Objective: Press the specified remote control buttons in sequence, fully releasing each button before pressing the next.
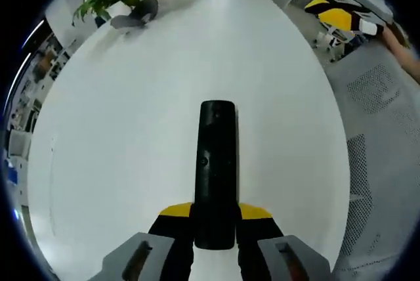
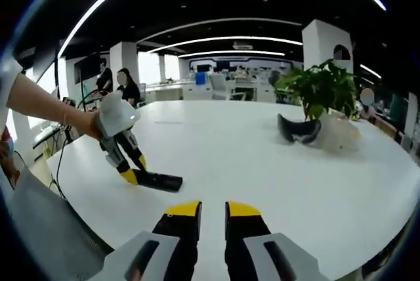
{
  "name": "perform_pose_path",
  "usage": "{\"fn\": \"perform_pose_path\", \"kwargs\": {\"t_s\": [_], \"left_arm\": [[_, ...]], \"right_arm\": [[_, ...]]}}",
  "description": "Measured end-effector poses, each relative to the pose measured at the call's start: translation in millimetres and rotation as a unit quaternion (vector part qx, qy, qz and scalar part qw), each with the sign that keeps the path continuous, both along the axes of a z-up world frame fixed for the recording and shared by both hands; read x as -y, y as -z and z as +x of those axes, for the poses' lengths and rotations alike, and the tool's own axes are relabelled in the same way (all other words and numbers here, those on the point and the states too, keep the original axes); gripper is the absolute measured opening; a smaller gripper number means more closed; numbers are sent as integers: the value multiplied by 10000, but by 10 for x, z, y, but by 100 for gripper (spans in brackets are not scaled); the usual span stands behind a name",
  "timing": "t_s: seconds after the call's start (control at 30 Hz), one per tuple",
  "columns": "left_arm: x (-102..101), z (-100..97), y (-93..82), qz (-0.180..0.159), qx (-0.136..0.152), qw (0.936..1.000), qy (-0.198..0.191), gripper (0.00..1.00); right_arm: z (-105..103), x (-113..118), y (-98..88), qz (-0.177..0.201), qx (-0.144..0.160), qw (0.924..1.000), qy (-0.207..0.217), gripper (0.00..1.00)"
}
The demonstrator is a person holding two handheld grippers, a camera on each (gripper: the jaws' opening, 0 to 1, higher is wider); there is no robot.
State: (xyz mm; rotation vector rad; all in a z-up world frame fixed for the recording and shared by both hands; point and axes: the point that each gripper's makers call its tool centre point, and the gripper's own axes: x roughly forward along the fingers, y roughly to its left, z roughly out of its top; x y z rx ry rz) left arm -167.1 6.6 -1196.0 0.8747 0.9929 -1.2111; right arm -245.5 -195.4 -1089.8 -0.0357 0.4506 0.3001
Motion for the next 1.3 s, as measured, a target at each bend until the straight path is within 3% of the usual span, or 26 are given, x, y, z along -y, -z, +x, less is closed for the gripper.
{"fn": "perform_pose_path", "kwargs": {"t_s": [0.67, 1.03, 1.3], "left_arm": [[-39, -514, -7, -147, -1, 9998, -123, 23], [-51, -648, -8, -225, 26, 9994, -253, 23], [-68, -797, -8, -367, 49, 9990, -262, 23]], "right_arm": [[-35, -61, 93, -95, -267, 9994, -217, 10], [-52, -87, 133, -250, -348, 9985, -346, 8], [-105, -163, 229, -539, -573, 9947, -666, 4]]}}
